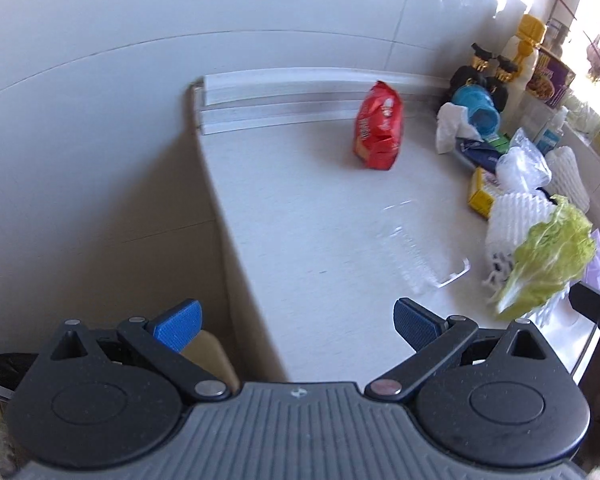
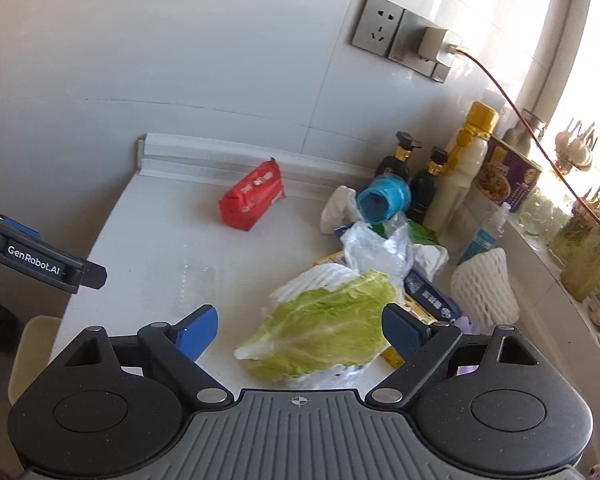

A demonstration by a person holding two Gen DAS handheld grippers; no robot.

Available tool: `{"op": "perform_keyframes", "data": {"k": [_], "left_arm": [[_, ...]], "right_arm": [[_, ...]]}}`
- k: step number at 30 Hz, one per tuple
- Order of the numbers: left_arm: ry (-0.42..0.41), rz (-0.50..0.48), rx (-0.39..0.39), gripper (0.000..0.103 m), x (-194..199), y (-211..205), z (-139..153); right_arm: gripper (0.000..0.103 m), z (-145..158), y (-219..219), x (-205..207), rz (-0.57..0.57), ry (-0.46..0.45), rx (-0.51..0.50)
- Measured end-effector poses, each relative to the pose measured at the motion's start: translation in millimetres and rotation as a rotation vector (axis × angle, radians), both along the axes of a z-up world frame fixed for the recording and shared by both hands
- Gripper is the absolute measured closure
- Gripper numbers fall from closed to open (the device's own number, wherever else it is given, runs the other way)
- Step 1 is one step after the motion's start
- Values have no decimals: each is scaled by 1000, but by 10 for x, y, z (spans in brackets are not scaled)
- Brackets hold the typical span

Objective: Collect trash
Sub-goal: 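Move both open tools back over the counter toward the clear tray, then grasp the clear plastic tray with the left tool while the right tool grasps a cabbage leaf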

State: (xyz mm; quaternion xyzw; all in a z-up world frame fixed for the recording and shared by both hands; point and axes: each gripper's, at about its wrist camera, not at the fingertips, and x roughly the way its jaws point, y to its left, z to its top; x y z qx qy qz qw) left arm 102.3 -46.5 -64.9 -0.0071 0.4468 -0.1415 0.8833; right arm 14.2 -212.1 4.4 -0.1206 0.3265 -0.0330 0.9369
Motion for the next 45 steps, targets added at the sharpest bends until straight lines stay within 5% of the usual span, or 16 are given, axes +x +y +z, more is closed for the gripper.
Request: {"op": "perform_keyframes", "data": {"k": [10, 21, 34, 45], "left_arm": [[-59, 36, -35, 1, -86, -593, 35], [-78, 181, -73, 15, -107, -960, -101], [-83, 248, -48, 35, -149, -1186, -238], [-78, 274, -40, 58, -128, -1168, -265]], "right_arm": [[12, -71, -462, 20, -57, -24, 9], [15, -171, -735, 87, -25, -36, 83], [63, -298, -806, 180, 40, -36, 122], [92, -318, -791, 195, 31, -51, 117]]}}
